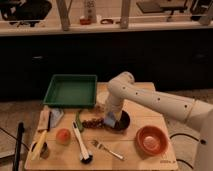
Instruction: Wipe purple bowl with sponge
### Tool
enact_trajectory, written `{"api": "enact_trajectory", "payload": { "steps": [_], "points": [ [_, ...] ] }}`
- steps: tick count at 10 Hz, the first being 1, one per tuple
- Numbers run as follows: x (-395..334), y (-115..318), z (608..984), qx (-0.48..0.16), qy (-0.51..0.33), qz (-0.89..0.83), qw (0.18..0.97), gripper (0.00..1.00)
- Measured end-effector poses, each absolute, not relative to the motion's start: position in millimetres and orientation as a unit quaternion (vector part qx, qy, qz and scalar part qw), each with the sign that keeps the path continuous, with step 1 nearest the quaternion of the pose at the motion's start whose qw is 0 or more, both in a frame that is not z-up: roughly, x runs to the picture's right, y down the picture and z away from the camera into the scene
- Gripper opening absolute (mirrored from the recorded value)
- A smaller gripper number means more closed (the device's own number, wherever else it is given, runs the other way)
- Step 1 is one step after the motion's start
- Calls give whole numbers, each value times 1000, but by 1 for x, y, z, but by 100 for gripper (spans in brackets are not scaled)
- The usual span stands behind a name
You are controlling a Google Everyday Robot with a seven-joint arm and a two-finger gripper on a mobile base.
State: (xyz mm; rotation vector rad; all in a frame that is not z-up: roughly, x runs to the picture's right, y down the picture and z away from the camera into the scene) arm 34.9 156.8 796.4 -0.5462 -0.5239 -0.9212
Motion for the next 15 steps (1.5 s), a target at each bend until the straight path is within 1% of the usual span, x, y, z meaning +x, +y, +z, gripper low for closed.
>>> {"api": "enact_trajectory", "payload": {
  "steps": [3,5,7,10,12,15],
  "points": [
    [51,169,782,-256,-250,-430,829,0],
    [84,169,773,-255,-237,-414,841,0],
    [103,165,771,-253,-217,-398,854,0],
    [110,139,786,-246,-195,-386,867,0],
    [94,120,805,-247,-193,-390,866,0],
    [66,125,815,-254,-207,-409,852,0]
  ]
}}
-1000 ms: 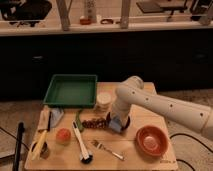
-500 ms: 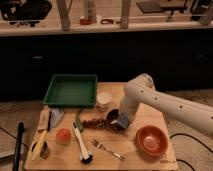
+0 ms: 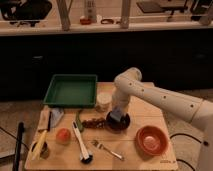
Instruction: Wipe purple bowl with sponge
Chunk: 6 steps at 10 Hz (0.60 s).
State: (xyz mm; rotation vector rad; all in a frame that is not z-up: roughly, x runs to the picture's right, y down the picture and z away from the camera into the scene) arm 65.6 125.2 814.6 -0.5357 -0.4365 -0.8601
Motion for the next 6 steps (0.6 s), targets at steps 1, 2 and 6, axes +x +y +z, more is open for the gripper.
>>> {"api": "enact_trajectory", "payload": {
  "steps": [1,2,6],
  "points": [
    [53,131,813,-255,-218,-419,844,0],
    [46,139,808,-256,-227,-427,837,0],
    [57,172,777,-254,-247,-434,828,0]
  ]
}}
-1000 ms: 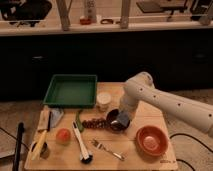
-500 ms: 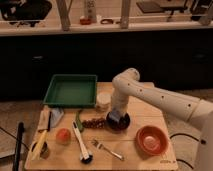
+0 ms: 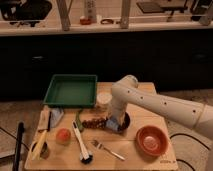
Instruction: Wipe purple bowl with sponge
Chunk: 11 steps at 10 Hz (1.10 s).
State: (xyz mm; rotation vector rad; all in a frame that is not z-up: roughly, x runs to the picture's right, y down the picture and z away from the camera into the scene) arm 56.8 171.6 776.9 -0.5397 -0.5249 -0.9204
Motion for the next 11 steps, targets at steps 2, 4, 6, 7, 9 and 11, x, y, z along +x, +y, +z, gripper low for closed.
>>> {"api": "enact_trajectory", "payload": {
  "steps": [2,4,6,7,9,11],
  "points": [
    [86,175,768,-254,-239,-420,838,0],
    [115,169,767,-251,-221,-396,855,0],
    [123,153,776,-246,-208,-384,866,0],
    [119,140,785,-242,-203,-383,868,0],
    [100,126,796,-241,-202,-387,867,0],
    [72,119,808,-245,-207,-401,858,0]
  ]
}}
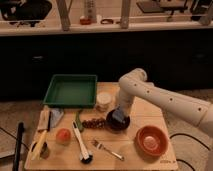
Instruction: Wipe purple bowl with sponge
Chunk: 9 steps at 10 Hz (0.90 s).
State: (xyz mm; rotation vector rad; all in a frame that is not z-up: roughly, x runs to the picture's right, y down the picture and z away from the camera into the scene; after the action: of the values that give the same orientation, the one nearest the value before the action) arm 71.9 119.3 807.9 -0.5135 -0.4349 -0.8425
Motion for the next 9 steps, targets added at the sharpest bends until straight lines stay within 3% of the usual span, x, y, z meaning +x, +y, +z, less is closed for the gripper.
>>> {"api": "enact_trajectory", "payload": {
  "steps": [4,9],
  "points": [
    [33,133,808,-249,-234,-438,832,0],
    [56,175,769,-254,-253,-444,821,0]
  ]
}}
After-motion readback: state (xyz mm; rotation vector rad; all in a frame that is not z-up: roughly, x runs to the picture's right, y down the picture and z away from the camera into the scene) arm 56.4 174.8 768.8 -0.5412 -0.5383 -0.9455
